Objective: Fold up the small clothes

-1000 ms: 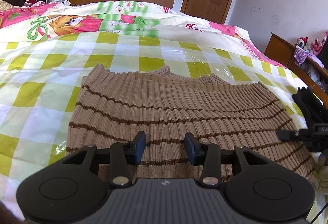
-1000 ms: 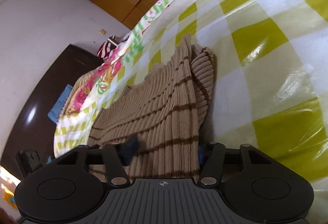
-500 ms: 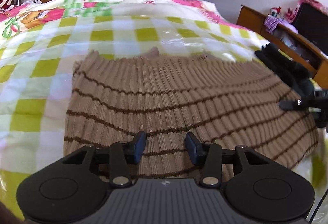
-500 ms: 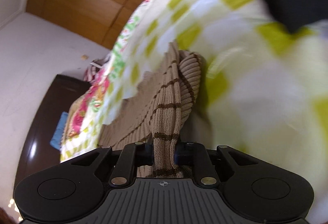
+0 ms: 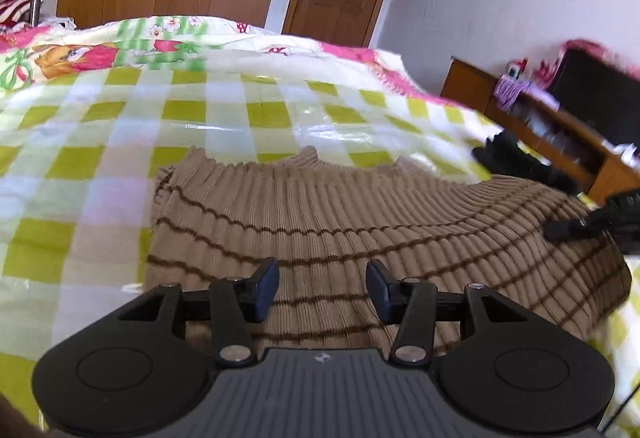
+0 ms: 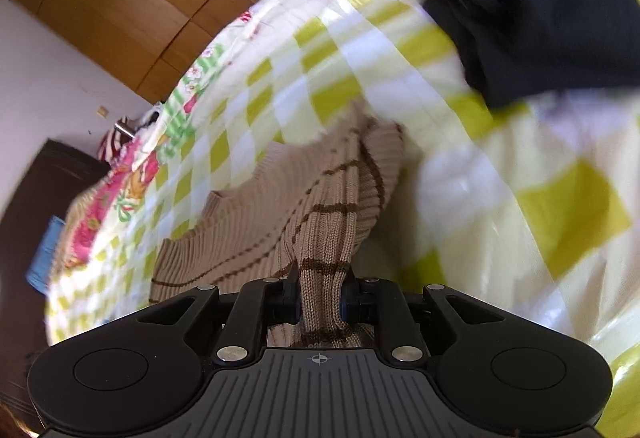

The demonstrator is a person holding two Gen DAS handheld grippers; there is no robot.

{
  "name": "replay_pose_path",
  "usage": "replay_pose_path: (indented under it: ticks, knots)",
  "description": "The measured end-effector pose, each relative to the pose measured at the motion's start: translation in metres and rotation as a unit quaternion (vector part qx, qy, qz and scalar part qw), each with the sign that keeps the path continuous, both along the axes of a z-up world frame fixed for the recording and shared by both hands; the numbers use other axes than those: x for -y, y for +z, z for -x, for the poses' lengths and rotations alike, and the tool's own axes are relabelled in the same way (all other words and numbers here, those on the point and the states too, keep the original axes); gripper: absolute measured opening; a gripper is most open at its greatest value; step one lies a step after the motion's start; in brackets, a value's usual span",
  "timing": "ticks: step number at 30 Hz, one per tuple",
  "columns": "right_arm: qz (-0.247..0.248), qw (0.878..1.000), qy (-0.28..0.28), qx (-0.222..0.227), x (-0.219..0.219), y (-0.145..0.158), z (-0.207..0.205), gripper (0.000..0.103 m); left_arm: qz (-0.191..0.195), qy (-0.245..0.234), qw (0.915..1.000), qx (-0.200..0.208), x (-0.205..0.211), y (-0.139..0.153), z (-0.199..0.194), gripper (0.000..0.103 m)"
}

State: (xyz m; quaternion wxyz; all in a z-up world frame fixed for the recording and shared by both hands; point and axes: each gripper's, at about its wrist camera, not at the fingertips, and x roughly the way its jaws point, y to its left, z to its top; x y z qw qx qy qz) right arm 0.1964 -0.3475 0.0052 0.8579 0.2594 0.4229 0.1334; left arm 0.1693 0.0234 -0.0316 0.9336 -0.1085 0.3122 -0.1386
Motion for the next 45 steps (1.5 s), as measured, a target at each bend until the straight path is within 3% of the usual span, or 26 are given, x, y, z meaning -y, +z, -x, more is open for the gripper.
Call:
replay_pose_path:
  ticks: [2,5,8,10,17,19,25,31,34,36,41,45]
  knots:
    - [0.053,0.998,0.014,0.029,-0.024,0.023,0.001,0.016,0.000,-0.018,0.9990,-0.041,0.002,-0.016,-0.004,0.063]
    - [0.101,0.992,0.042,0.062,-0.061,0.049,0.000,0.016,-0.025,-0.030,0.9989,-0.025,0.007,-0.023,0.006,0.063]
    - [0.160,0.978,0.092,0.099,-0.118,0.067,0.000,0.016,0.027,-0.035,0.9983,-0.039,-0.012,-0.016,0.012,0.063]
    - [0.199,0.962,0.139,0.120,-0.163,0.072,0.000,0.016,0.041,-0.031,0.9976,-0.046,-0.028,-0.014,0.019,0.063]
    - [0.282,0.921,0.242,0.119,-0.283,0.028,-0.003,0.017,0.057,-0.032,0.9951,-0.074,-0.047,-0.028,0.027,0.063]
    - [0.294,0.915,0.256,0.104,-0.298,0.014,0.000,0.017,0.054,-0.037,0.9950,-0.075,-0.046,-0.031,0.026,0.063]
    - [0.352,0.892,0.258,0.114,-0.322,0.002,0.014,0.017,0.084,-0.042,0.9921,-0.083,-0.055,-0.035,0.024,0.063]
    - [0.358,0.895,0.248,0.098,-0.337,-0.003,0.013,0.021,0.108,-0.043,0.9891,-0.090,-0.063,-0.037,0.020,0.063]
    - [0.330,0.909,0.241,0.077,-0.336,0.000,0.008,0.030,0.138,-0.041,0.9851,-0.094,-0.075,-0.037,0.018,0.063]
    - [0.297,0.923,0.237,0.066,-0.332,0.009,0.006,0.031,0.163,-0.040,0.9810,-0.098,-0.084,-0.037,0.026,0.063]
    - [0.246,0.936,0.235,0.088,-0.315,0.038,0.013,0.034,0.177,-0.011,0.9807,-0.082,-0.106,-0.023,0.058,0.064]
    - [0.230,0.940,0.226,0.106,-0.296,0.050,0.016,0.046,0.216,0.003,0.9738,-0.073,-0.112,-0.015,0.077,0.069]
